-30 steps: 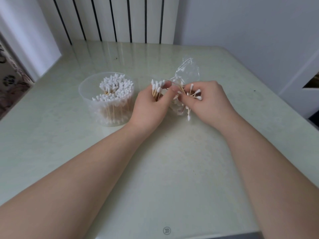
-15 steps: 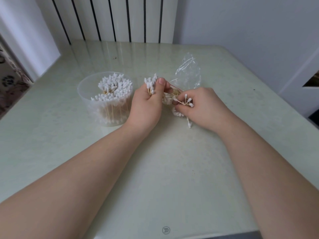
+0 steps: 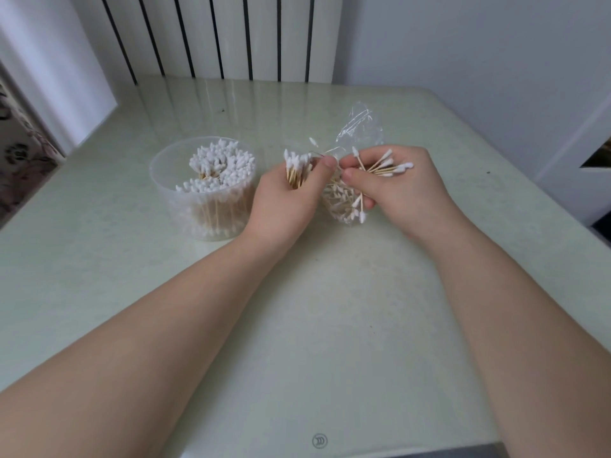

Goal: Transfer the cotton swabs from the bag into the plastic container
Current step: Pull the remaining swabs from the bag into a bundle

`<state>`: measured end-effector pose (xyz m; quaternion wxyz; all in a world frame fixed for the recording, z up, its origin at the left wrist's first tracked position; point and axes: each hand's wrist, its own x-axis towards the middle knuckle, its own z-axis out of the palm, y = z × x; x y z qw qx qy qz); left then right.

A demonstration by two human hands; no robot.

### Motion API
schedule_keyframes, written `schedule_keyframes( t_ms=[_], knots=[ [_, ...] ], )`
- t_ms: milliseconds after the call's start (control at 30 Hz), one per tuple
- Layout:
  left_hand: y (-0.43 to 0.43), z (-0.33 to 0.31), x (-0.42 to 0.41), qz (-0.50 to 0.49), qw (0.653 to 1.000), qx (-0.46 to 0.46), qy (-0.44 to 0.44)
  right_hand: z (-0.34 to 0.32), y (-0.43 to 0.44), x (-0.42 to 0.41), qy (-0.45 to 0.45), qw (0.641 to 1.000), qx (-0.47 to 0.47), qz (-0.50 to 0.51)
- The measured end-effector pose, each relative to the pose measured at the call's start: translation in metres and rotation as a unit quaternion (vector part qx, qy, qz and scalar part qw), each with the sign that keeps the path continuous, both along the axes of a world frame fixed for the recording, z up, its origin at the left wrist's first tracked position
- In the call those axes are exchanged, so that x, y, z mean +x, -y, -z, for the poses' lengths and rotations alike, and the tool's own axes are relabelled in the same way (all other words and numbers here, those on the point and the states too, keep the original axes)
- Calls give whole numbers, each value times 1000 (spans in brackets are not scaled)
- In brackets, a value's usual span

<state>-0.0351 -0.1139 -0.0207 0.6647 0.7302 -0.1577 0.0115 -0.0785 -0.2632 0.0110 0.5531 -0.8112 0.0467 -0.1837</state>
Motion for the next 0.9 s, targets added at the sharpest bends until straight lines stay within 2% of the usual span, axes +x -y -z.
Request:
schedule_keyframes(
  t_ms=[133,300,400,467,700,900],
  knots=[
    [0,0,-1,8,1000,-27,-12,3,-5,-1,-21,999,-28,-40],
    [1,3,6,-35,996,-56,-61,4,0,1,-31,999,-35,-21],
    [3,-2,3,-17,989,-82,-120,5,0,4,-13,1000,11,1],
    [2,-4,1,9,986,-102,-130,7,-2,6,0,998,54,11],
    [-5,-1,-3,173,981,-37,-72,10,-13,7,22,994,106,24],
    [-6,-5,-6,193,978,-47,-56,9,-14,4,7,995,96,4]
  ],
)
